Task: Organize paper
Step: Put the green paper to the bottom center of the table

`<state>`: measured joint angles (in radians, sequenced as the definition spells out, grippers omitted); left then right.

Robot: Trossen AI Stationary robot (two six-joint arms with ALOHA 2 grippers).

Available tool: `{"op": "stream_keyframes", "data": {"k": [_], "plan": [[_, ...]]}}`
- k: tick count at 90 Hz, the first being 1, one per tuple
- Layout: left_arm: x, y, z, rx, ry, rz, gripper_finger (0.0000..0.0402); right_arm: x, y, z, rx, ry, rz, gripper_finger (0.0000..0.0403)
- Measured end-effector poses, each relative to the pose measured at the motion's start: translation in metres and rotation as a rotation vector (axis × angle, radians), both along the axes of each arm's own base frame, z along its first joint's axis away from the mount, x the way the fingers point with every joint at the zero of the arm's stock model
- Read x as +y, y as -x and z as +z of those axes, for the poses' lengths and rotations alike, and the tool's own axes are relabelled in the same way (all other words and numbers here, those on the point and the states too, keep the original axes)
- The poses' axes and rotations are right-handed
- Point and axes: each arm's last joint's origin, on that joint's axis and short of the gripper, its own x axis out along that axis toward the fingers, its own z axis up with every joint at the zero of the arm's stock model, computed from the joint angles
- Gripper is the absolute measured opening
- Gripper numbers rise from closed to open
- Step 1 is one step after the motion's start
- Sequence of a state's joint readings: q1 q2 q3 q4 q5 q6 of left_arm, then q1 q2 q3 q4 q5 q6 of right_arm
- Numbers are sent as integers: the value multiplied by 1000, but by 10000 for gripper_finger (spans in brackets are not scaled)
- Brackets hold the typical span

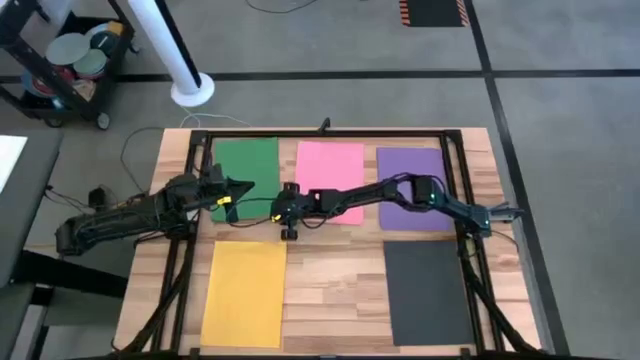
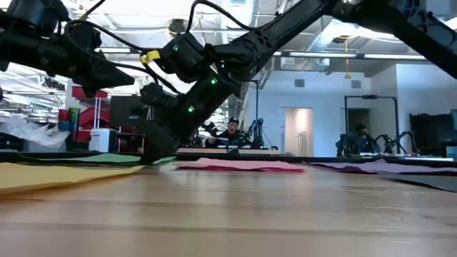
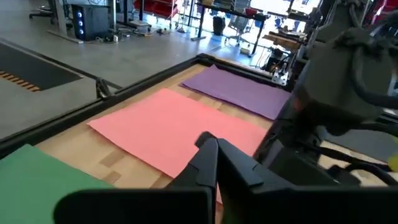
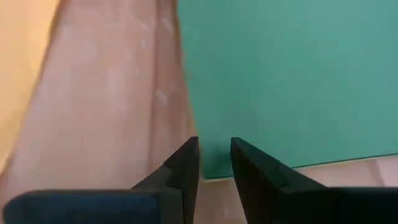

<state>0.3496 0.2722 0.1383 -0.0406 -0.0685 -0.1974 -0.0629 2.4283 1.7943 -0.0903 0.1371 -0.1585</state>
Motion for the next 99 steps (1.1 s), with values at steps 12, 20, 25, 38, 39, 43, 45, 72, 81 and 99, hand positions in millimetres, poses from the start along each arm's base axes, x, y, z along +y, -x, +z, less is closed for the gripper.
{"op": "stream_keyframes", "data": {"k": [12,20,25,38,39,43,45,72,81,99], "plan": [[0,0,0,1,-2,-1,0,-1,0,0,3,0,-2,91],[0,0,0,2,-14,-3,0,0,0,0,5,4,3,80],[0,0,1,0,-16,-3,0,0,0,0,6,5,4,61],[0,0,1,0,-17,-3,0,2,0,0,5,5,8,8],[0,0,1,0,-17,-3,0,2,0,0,4,5,8,7],[0,0,1,-1,-17,-3,0,2,0,0,3,5,8,4],[0,0,1,-2,-15,-3,0,3,0,0,3,5,10,3],[-1,-2,12,-135,-11,-62,0,23,6,39,-19,15,58,0],[-3,-3,18,-194,-22,-118,0,33,12,63,-33,8,73,0],[-3,-3,22,-236,-11,-141,0,68,33,105,12,1,145,0]]}}
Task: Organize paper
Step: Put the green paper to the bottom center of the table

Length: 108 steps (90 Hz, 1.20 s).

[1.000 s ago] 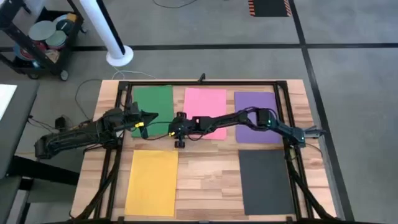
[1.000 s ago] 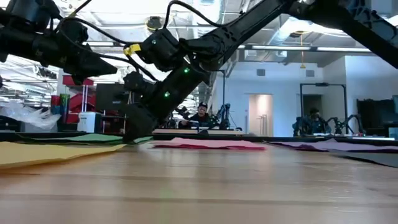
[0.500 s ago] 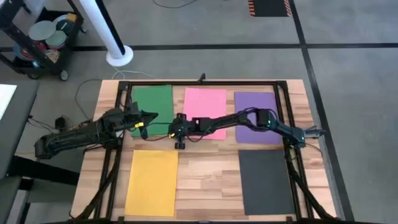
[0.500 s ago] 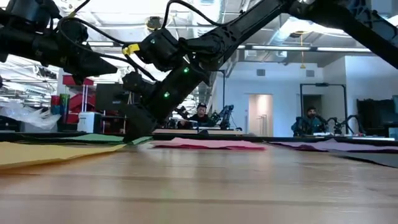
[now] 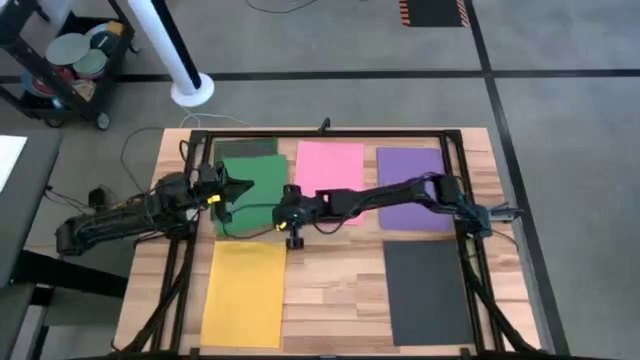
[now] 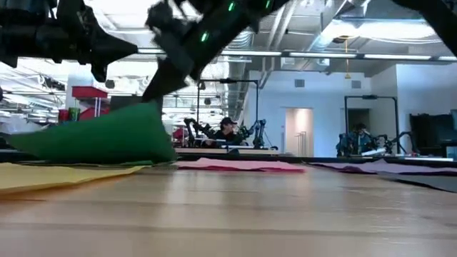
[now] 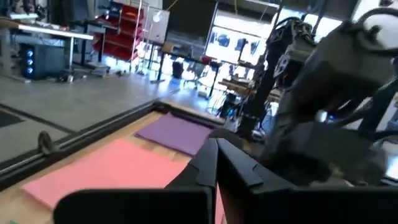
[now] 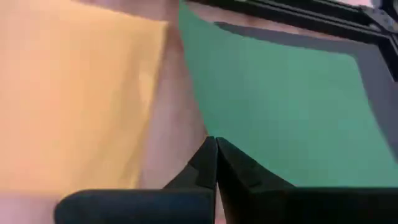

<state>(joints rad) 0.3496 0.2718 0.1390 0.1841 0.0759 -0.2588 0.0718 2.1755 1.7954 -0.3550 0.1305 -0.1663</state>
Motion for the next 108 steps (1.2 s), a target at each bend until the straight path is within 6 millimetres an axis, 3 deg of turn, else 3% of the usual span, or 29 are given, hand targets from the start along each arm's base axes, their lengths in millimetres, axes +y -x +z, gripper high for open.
{"op": "stream_keyframes", "data": {"k": [20,39,56,74,108], "plan": [[0,0,0,-8,46,-2,0,75,35,12,169,-64,93,0],[0,0,0,-17,75,-2,0,154,74,6,344,-169,208,0],[0,0,-1,-16,106,-3,0,207,116,1,483,-164,242,0],[0,0,-1,-21,115,0,0,231,138,0,534,-173,227,0],[0,0,-3,-10,146,3,0,244,147,-3,505,-219,52,0]]}}
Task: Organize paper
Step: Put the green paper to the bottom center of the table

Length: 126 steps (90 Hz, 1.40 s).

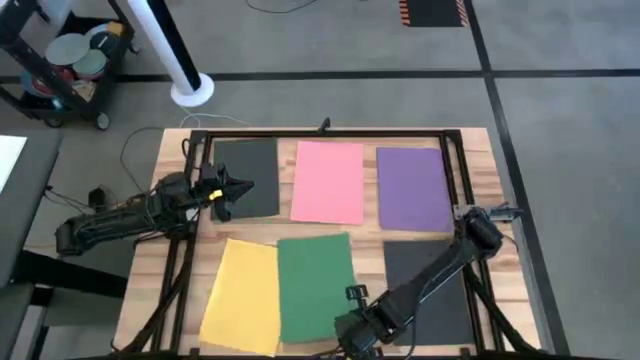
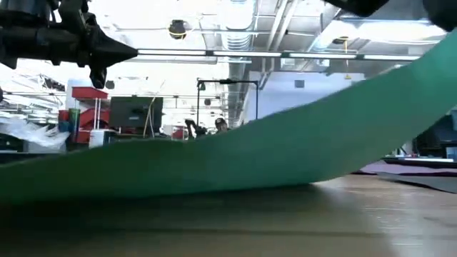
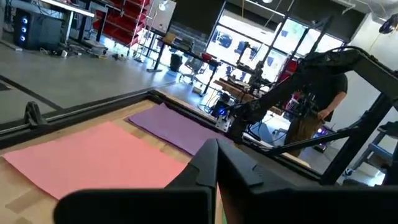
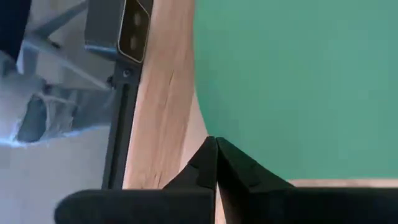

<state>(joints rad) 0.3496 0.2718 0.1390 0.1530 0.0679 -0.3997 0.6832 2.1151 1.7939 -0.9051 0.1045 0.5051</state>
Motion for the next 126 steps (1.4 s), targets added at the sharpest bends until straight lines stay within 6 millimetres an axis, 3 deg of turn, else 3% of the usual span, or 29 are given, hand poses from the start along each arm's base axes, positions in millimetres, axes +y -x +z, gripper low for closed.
{"op": "stream_keyframes", "data": {"k": [14,34,56,73,86,99,126], "plan": [[-1,0,-8,80,19,-24,0,7,6,-1,13,-24,-76,0],[-11,0,-21,198,81,-278,0,15,21,-25,54,-44,-178,0],[-29,-2,-25,243,117,-466,0,11,19,-38,-11,-46,-298,15],[-50,-2,-32,338,93,-514,0,-15,5,-39,-140,136,-396,48],[-67,-2,-39,420,100,-558,0,-47,-12,-61,-273,195,-574,9],[-86,-3,-48,522,137,-595,0,-58,-20,-80,-390,137,-631,1],[-118,-6,-81,776,202,-542,0,-88,-27,-100,-401,104,-707,0]]}}
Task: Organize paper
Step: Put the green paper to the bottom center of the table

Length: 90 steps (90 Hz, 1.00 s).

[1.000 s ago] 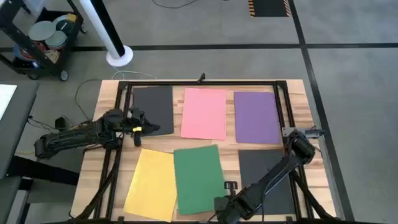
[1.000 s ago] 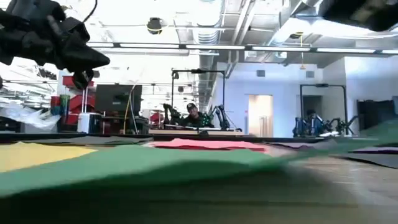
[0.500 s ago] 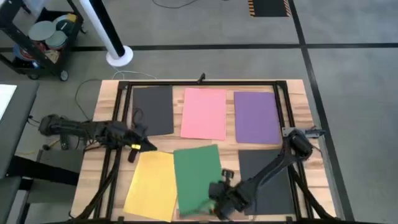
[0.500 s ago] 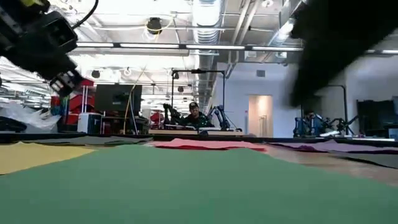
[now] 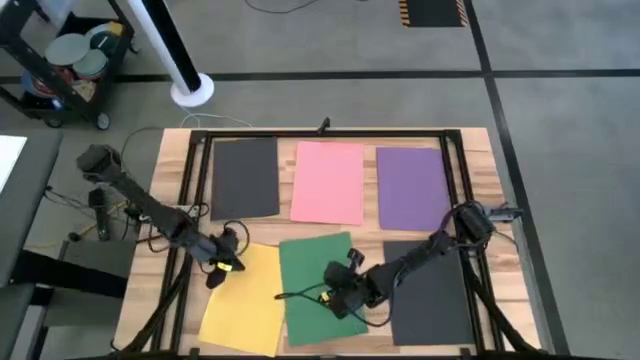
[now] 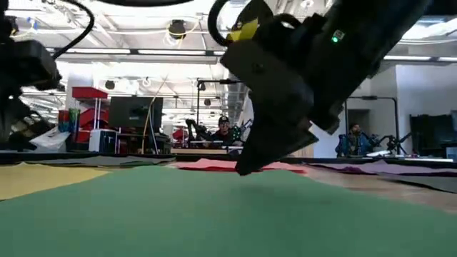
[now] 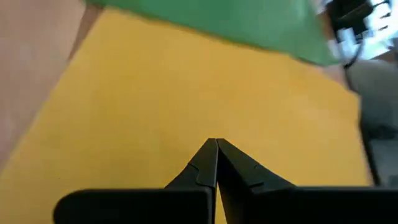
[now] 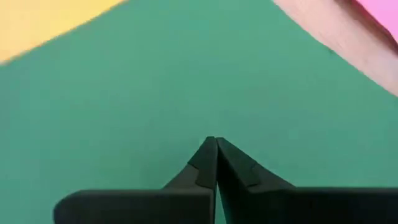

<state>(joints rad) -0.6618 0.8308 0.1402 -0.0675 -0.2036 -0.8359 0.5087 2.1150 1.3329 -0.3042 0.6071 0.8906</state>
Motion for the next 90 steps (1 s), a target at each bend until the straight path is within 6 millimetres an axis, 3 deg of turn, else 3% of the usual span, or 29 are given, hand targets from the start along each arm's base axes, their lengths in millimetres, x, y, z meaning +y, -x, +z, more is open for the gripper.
{"op": "stream_keyframes", "data": {"k": [27,47,90], "plan": [[-17,-16,-15,55,-38,55,0,-2,11,-10,4,-52,-85,0],[-26,-25,-15,94,-15,118,0,4,22,-12,23,-67,-154,0],[-44,-5,-10,139,-80,313,0,21,41,-15,63,-27,-148,0]]}}
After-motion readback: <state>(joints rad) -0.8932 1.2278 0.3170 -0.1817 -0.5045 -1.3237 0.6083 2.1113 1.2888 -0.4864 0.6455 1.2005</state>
